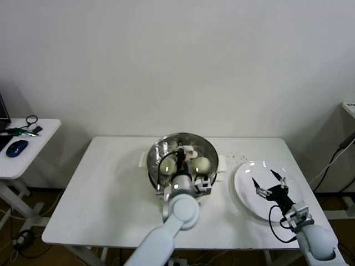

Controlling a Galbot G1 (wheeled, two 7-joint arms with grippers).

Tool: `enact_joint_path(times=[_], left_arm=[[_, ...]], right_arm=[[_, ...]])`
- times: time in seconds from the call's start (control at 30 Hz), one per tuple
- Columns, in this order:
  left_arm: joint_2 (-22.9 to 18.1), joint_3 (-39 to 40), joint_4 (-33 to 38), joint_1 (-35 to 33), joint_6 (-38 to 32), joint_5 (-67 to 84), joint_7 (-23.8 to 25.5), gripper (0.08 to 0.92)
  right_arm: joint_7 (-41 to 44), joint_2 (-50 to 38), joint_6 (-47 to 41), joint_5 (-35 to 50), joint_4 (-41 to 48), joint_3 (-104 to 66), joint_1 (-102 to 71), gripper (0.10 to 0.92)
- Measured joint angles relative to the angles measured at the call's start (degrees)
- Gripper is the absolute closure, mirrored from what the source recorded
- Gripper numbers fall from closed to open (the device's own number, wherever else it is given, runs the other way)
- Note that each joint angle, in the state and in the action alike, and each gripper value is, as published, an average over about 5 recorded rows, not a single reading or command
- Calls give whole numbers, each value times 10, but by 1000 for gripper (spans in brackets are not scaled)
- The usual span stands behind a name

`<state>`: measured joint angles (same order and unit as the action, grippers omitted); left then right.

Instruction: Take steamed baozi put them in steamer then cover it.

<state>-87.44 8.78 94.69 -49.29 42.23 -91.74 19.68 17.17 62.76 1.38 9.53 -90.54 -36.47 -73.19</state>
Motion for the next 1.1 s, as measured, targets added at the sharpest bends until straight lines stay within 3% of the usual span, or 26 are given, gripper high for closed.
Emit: enact_joint_path(times=[0.6,0.9,1.1], left_arm=[[50,4,100,-37,0,40,19,226],[89,-7,175,-77,0,80,15,177],[121,-46,230,-113,0,146,-21,177]], right_arm=[[1,-2,-18,14,-1,-3,1,203],[2,-3,-20,15,1,-2,4,203],[3,-1,-17,16,2,-1,4,203]])
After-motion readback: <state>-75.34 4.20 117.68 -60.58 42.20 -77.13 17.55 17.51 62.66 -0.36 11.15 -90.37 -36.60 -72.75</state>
